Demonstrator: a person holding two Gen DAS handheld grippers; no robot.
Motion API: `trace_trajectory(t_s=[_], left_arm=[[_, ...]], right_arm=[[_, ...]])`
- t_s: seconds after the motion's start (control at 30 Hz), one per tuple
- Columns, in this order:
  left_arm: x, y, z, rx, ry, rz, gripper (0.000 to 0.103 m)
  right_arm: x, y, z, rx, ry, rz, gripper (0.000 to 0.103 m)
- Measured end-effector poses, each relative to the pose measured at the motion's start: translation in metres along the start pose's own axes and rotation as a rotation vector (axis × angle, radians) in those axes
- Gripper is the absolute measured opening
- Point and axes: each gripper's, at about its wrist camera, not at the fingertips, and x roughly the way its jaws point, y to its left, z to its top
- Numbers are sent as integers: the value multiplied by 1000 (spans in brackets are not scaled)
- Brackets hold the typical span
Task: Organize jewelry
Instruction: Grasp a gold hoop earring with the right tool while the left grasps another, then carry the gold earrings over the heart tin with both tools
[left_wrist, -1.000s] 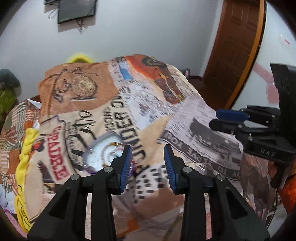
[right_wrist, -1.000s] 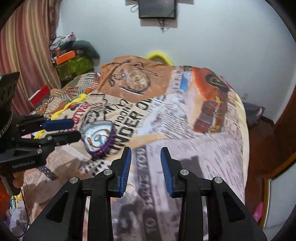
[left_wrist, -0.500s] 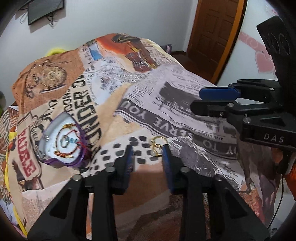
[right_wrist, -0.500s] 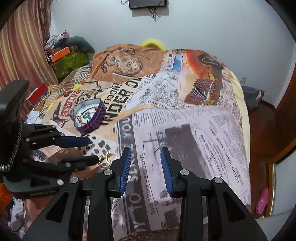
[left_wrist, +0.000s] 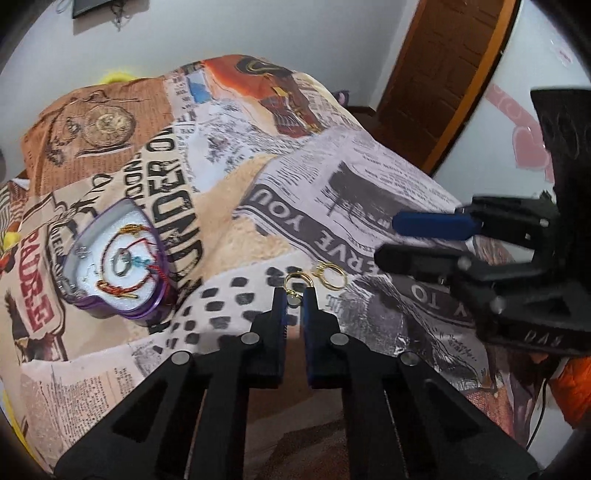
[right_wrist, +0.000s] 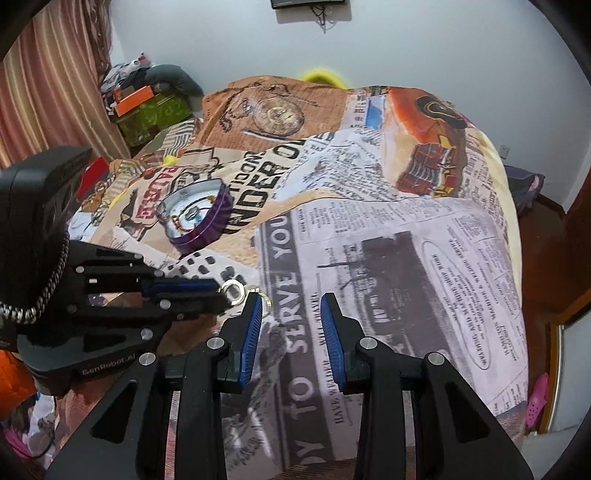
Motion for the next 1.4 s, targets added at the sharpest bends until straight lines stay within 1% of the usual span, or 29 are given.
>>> trace_trajectory(t_s=[0.2, 0.43, 0.57, 0.6, 0.67, 0.87, 1.07, 1.4], left_arm=[[-20, 11, -5, -15, -51, 48, 6], [-30, 24, -10, -29, -75, 74, 6], [-34, 28, -9, -43, -90, 72, 6], [-35, 28, -9, -44, -93, 71, 6], [-38, 30, -9, -48, -100, 74, 6], [-47, 34, -10, -65, -120, 78, 7], [-66, 42, -9, -78, -155, 95, 7], [-99, 71, -7, -127, -228, 138, 6]], right_arm=[[14, 14, 3, -38, 31, 23, 30], [44, 21, 4, -70, 99, 5, 30], [44, 21, 1, -75, 81, 7, 30], [44, 20, 1, -71, 79, 12, 29], [44, 19, 1, -62, 81, 23, 17], [42, 27, 3, -70, 80, 5, 17], [28, 42, 13, -102, 33, -1, 17], [4, 68, 47, -123, -80, 25, 17]])
